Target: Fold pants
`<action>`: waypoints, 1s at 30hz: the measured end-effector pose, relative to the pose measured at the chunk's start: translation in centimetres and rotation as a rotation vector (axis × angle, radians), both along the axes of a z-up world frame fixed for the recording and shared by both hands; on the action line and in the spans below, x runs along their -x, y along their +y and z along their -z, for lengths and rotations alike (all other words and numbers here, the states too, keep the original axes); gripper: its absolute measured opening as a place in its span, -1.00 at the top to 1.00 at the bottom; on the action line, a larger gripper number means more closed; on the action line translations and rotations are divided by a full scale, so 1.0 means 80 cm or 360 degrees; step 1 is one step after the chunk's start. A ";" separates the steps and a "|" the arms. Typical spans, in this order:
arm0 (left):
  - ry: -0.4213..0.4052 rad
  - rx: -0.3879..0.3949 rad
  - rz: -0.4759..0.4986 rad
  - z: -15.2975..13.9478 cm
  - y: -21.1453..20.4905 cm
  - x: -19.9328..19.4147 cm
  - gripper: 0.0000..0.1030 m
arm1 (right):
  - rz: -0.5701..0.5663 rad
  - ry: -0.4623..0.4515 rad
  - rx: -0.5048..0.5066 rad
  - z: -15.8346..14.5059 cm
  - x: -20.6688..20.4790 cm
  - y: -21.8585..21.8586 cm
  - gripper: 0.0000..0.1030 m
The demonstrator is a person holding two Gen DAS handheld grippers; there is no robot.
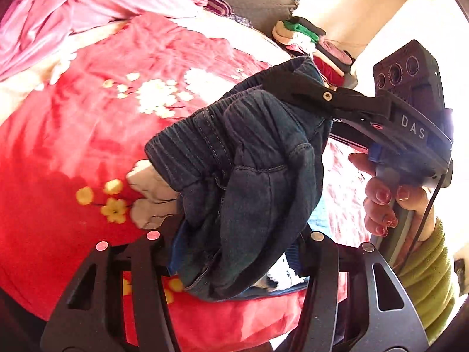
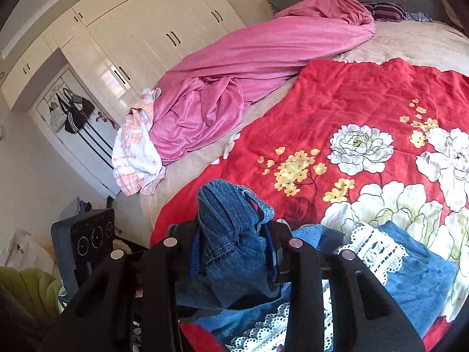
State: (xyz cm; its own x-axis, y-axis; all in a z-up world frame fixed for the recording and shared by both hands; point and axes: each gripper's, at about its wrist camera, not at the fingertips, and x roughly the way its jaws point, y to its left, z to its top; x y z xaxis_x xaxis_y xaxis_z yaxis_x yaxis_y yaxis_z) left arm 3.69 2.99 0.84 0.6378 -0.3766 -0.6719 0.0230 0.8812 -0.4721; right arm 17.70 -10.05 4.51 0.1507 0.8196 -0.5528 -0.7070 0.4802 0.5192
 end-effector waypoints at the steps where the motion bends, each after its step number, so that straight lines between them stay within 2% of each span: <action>1: -0.0004 -0.0014 0.0010 0.001 -0.005 -0.003 0.12 | 0.0000 -0.0001 -0.0010 0.001 0.000 -0.007 0.36; 10: -0.0047 -0.0093 0.0099 -0.005 -0.054 -0.020 0.12 | 0.0059 0.0004 -0.0055 0.008 -0.008 -0.065 0.36; 17: -0.0082 -0.0128 0.0255 -0.002 -0.096 -0.019 0.12 | 0.0130 0.0012 -0.0033 0.021 -0.006 -0.114 0.31; 24: -0.0004 -0.0138 0.0473 0.016 -0.126 -0.002 0.12 | 0.0416 0.0077 -0.0051 0.044 0.000 -0.196 -0.08; 26: 0.0021 -0.0125 0.0527 0.022 -0.129 0.006 0.12 | 0.0479 0.0087 -0.0040 0.046 0.006 -0.215 -0.11; 30: -0.0002 -0.0093 0.0516 0.018 -0.118 0.017 0.12 | 0.0518 0.0076 0.0052 0.049 0.027 -0.220 -0.21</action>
State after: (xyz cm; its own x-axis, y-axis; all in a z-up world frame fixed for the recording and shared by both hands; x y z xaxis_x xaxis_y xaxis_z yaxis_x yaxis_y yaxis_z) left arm 2.37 -6.46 -0.60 0.4916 -0.5209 -0.6978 0.3073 0.8536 -0.4207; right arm 15.56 -27.63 0.61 0.3753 0.7141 -0.5909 -0.4888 0.6941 0.5284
